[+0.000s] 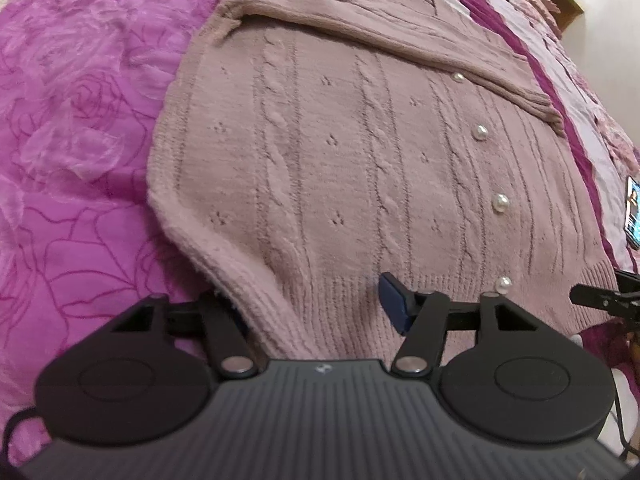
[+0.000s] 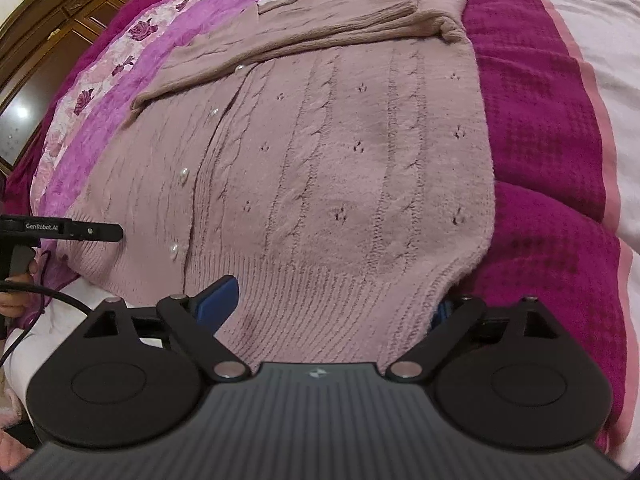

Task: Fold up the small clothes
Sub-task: 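Close the left gripper on the hem while the right gripper grasps the hem beside it, then lift the hem with both grippers and fold it over onto the collar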

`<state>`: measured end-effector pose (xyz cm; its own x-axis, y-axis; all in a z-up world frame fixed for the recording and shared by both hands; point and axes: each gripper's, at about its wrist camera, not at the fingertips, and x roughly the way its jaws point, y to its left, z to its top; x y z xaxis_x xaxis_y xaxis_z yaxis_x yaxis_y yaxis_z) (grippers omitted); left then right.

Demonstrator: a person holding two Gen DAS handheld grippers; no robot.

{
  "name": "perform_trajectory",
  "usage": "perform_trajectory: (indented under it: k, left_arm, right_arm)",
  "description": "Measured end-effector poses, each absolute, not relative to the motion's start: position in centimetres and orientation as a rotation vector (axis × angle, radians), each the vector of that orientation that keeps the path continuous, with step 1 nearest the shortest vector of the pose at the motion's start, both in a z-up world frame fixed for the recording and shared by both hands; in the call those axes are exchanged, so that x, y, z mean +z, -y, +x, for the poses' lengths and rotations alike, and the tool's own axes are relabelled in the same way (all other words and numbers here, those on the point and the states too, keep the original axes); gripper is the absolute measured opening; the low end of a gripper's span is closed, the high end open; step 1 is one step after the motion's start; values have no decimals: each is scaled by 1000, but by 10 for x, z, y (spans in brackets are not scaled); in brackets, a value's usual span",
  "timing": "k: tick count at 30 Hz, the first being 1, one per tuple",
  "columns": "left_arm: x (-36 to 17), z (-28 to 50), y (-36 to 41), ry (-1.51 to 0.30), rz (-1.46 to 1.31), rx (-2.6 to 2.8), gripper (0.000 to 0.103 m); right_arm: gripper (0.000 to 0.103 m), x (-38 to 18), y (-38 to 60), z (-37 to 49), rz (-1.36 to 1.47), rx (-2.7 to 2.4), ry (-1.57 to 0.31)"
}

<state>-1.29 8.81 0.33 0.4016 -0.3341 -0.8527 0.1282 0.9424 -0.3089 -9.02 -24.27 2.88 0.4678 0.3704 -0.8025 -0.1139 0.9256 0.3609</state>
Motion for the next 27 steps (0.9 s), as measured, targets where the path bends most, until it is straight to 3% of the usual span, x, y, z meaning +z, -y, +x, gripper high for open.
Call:
perform_trajectory:
  k: [4,10,12,14,17,27]
  left_arm:
    - [1,-11,-85,-1140,-208,-297,58]
    - [1,-12,-78,-1130,-196,-326,56]
    - [0,-12,-79,-1124,-205,-325,43]
    - [0,-13,-85,-1126,-236,-328,17]
    - [3,-10,-92,-1120,-309,-357,16]
    - [42,-17,-101,-958,-411,-398,15]
  right_arm:
    - [81,30,246,-95,285,290,-1026]
    - [56,29,248,-97,300,294,-1026]
    - [41,28,249,-97,317,301,-1028]
    - [30,26,253,-96,350,302,-1023]
    - [18,25,264,-96,445,305,-1001]
    - [10,46,285,-97,654,331,-831]
